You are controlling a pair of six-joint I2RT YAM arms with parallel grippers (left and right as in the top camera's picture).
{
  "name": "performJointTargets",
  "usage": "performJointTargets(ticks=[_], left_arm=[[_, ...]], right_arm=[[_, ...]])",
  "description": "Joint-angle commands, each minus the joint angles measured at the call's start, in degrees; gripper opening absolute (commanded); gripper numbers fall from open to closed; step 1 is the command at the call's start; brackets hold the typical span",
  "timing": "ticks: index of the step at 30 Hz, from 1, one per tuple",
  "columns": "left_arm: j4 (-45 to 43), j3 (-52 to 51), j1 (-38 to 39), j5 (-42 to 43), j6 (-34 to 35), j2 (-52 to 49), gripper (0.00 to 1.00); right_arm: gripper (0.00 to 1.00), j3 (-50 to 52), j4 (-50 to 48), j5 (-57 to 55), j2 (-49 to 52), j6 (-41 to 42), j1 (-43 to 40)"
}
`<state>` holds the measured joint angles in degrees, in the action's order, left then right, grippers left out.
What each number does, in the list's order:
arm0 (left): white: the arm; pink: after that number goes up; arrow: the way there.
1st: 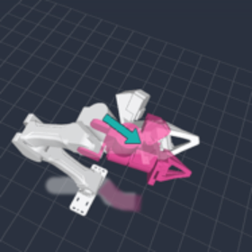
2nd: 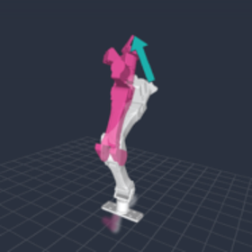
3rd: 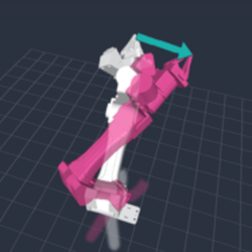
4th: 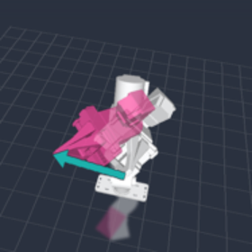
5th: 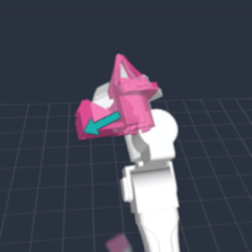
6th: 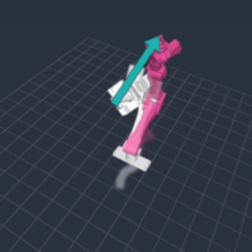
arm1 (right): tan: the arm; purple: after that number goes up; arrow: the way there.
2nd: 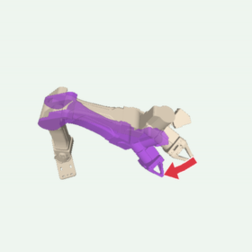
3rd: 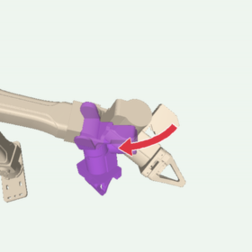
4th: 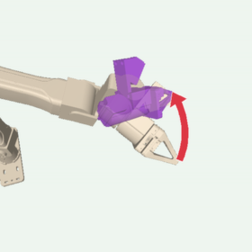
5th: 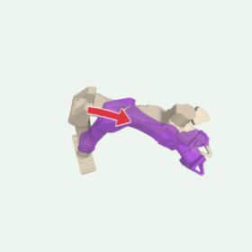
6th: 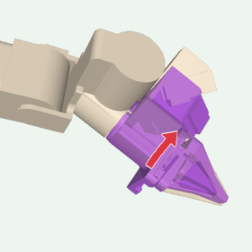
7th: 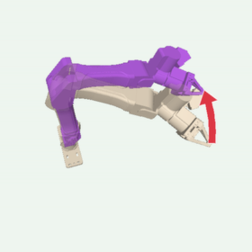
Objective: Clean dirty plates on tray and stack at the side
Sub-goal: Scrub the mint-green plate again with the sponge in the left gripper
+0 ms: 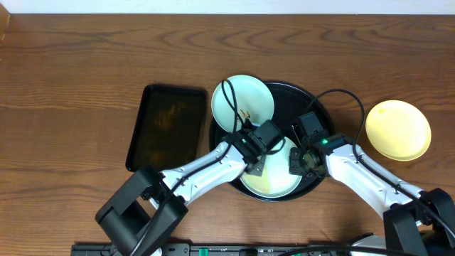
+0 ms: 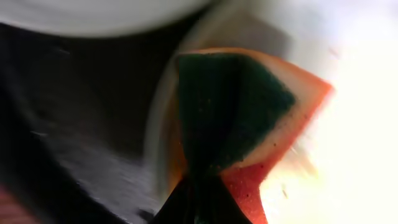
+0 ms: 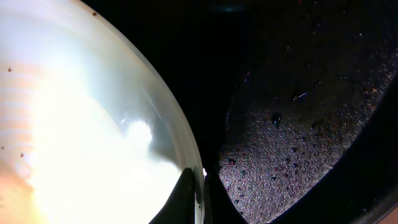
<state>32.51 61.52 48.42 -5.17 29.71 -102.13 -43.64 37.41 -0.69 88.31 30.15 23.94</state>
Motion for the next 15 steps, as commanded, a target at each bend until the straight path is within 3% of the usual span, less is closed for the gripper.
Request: performJointTargets(ticks=[1, 15], left_arm=[[0.13, -0.11, -2.14, -9.07, -2.58, -0.63, 0.09], [1.05, 1.75, -4.17, -2.97, -4.39, 11.98, 0.11]], right_arm=[[0.01, 1.49, 0.31, -1.18, 0.74, 0.63, -0.50], [0.01, 1.51, 0.70, -1.46, 0.74, 0.66, -0.50]])
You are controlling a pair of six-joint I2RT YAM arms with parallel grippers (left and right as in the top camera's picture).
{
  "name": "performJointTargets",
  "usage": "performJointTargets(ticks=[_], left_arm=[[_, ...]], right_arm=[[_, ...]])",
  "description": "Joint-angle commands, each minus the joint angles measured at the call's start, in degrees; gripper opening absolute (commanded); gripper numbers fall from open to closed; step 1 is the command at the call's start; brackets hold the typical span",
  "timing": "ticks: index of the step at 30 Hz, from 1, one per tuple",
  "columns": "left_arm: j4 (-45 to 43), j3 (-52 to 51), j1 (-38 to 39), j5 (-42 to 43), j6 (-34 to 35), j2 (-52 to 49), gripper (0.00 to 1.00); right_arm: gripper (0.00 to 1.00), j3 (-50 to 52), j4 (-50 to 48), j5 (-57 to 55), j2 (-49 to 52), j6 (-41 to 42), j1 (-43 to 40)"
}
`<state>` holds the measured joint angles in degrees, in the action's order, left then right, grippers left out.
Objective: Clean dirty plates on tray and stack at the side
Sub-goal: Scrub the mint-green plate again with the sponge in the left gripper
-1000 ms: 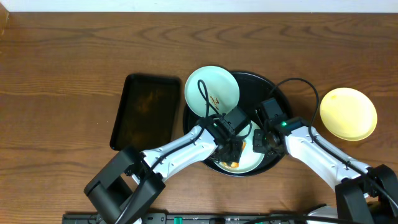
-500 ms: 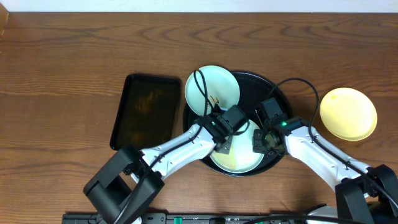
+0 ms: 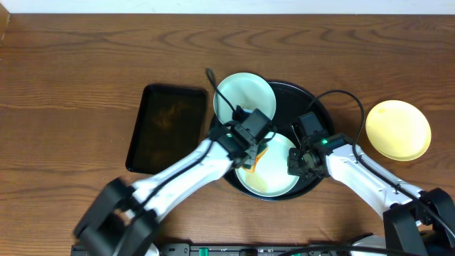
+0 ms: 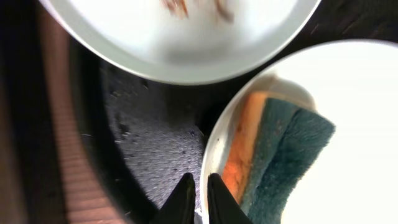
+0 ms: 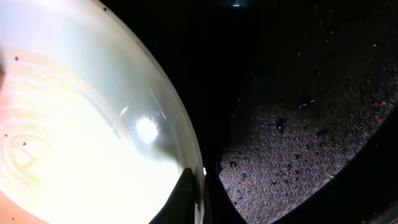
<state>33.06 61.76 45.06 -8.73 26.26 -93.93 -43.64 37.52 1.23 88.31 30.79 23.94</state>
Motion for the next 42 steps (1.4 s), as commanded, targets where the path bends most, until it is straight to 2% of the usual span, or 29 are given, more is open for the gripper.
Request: performJointTargets(ticks=[1, 8, 10, 13, 15, 17, 26, 33, 42], left_arm=[[0.98, 1.51, -1.31, 0.66, -0.92, 5.22, 0.11], [4.20, 1.49, -7.82, 1.29, -1.03, 10.14, 0.14], [3.74, 1.49, -9.57, 6.29, -3.15, 10.12, 0.14], [2.67, 1.46, -10.25, 14.91, -6.16, 8.81, 0.27], [2.03, 1.46, -9.77, 18.25, -8.39, 7.37, 0.30], [1.46, 1.44, -9.07, 20.17, -10.08, 5.60, 0.35], [-2.49, 1.42, -7.96, 30.32, -10.80, -4.37, 0.43], [-3.43, 1.42, -7.93, 30.40, -10.80, -8.68, 0.46], [-3.50, 1.33, -6.45, 28.57, -11.23, -9.07, 0.46]], right_arm=[[0.01, 1.49, 0.57, -3.37, 0.74, 0.02, -0.52], [0.01, 1.49, 0.59, -3.37, 0.74, 0.02, -0.50], [0.01, 1.51, 0.61, -3.34, 0.74, 0.02, -0.50], [0.01, 1.49, 0.57, -3.34, 0.74, 0.02, -0.50], [0.01, 1.49, 0.59, -3.34, 0.74, 0.02, -0.50], [0.01, 1.51, 0.61, -3.32, 0.74, 0.02, -0.50], [0.01, 1.51, 0.63, -3.32, 0.74, 0.02, -0.50], [0.01, 1.49, 0.63, -3.34, 0.74, 0.02, -0.50], [0.01, 1.49, 0.61, -3.32, 0.74, 0.02, -0.50]])
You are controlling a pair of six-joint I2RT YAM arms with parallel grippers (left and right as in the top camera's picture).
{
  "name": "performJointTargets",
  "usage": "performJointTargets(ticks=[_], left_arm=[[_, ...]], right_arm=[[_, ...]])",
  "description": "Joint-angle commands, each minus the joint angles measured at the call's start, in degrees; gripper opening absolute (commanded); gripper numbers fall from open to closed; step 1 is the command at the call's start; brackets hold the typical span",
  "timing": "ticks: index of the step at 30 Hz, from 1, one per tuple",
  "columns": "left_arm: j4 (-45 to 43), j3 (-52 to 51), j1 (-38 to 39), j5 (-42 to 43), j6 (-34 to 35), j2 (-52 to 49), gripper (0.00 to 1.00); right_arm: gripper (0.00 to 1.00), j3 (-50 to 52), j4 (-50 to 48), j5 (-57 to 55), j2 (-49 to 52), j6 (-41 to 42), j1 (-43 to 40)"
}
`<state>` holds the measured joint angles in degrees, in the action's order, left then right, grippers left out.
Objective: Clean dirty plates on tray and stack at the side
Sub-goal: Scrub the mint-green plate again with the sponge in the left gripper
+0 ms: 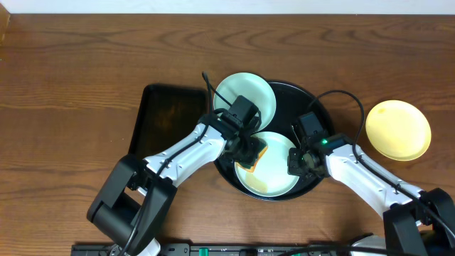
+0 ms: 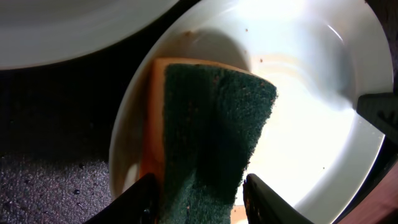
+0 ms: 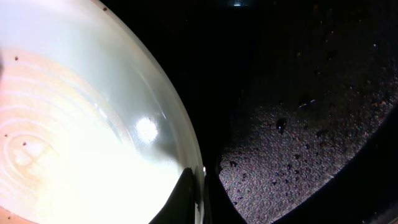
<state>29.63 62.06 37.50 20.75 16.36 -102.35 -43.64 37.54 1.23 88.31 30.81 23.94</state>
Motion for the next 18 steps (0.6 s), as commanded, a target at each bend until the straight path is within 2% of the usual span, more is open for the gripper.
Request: performJointTargets(ticks=[1, 11, 18], left_arm=[[-0.07, 1.01, 1.62, -2.23, -1.33, -0.66, 0.45], [-1.57, -0.57, 4.96, -10.97, -1.29, -1.81, 0.45], [-3.63, -0.61, 4.98, -10.93, -1.27, -3.82, 0.33]], right_arm=[[0.01, 1.49, 0.59, -3.34, 0.74, 0.00, -0.50], [0.01, 1.49, 0.61, -3.32, 0.74, 0.00, -0.50], [0.01, 1.49, 0.68, -3.30, 0.74, 0.00, -0.50]])
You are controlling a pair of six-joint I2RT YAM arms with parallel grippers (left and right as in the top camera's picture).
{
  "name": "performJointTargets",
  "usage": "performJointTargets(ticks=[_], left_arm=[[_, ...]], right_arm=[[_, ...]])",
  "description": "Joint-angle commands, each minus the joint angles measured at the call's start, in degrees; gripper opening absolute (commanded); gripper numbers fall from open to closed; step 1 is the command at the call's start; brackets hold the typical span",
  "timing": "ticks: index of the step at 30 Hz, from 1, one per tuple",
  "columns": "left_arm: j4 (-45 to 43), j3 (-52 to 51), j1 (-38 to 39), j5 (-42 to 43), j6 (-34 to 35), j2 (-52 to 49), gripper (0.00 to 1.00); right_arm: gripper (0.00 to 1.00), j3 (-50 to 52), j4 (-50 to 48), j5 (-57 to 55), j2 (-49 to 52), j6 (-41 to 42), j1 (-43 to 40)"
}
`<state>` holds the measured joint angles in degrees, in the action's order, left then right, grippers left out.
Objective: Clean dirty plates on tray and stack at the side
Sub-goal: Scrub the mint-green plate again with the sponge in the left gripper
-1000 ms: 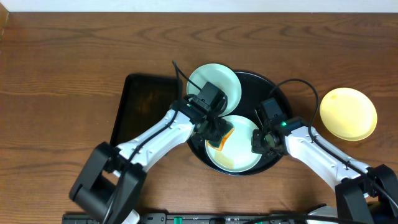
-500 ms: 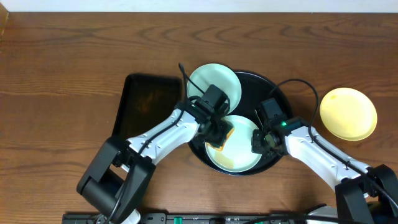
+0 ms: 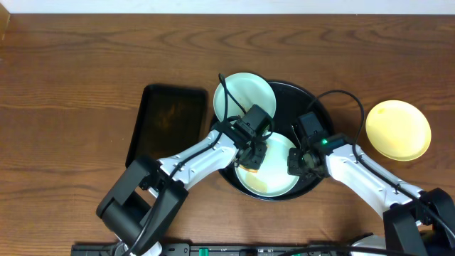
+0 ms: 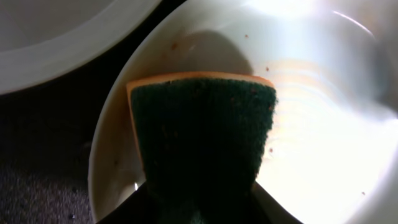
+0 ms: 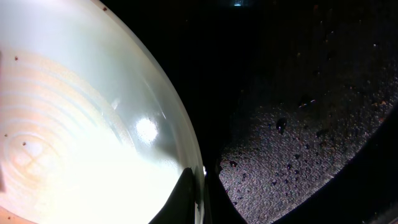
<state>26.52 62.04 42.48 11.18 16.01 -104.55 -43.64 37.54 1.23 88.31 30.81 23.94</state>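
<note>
A round black tray (image 3: 316, 107) holds two plates. The pale front plate (image 3: 277, 181) shows brown smears and specks (image 4: 323, 124). My right gripper (image 3: 295, 162) is shut on its right rim (image 5: 200, 186). An orange sponge (image 3: 250, 162) with a green scouring face (image 4: 205, 124) lies on the plate's left side. My left gripper (image 3: 253, 148) is shut on the sponge, its fingers pressed against both sides (image 4: 200, 205). A mint plate (image 3: 245, 96) with food bits leans at the tray's back left.
A yellow plate (image 3: 398, 129) sits on the wooden table right of the tray. A black rectangular tray (image 3: 165, 128) lies to the left. The round tray's floor (image 5: 298, 155) is wet and speckled.
My left gripper stood open astride the sponge; now it is lower and shut on it, a little further right over the plate. The right gripper still holds the rim.
My left gripper held the folded sponge on the pale plate. Then the sponge lay loose on the plate's left side with the gripper shut beside it. Then the gripper stood open over the sponge, and now grips it again. The right gripper held the rim throughout.
</note>
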Motion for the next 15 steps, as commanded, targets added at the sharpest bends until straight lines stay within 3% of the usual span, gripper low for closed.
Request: performJointTargets(ticks=[1, 5, 10, 15], left_arm=[[-0.50, -0.59, 0.04, -1.38, -0.87, -1.90, 0.27], [-0.50, -0.59, 0.04, -1.38, -0.74, -2.16, 0.08], [0.13, -0.57, 0.02, -3.72, -0.76, -2.14, 0.08], [4.68, 0.48, -0.15, -15.21, -0.74, -1.55, 0.08]], right_arm=[[0.01, 1.51, 0.70, -3.30, 0.74, 0.00, -0.50], [0.01, 1.51, 0.83, -3.30, 0.74, 0.00, -0.50], [0.01, 1.51, 1.09, -3.32, 0.74, 0.00, -0.50], [0.01, 1.51, 1.27, -3.32, 0.74, 0.00, -0.50]])
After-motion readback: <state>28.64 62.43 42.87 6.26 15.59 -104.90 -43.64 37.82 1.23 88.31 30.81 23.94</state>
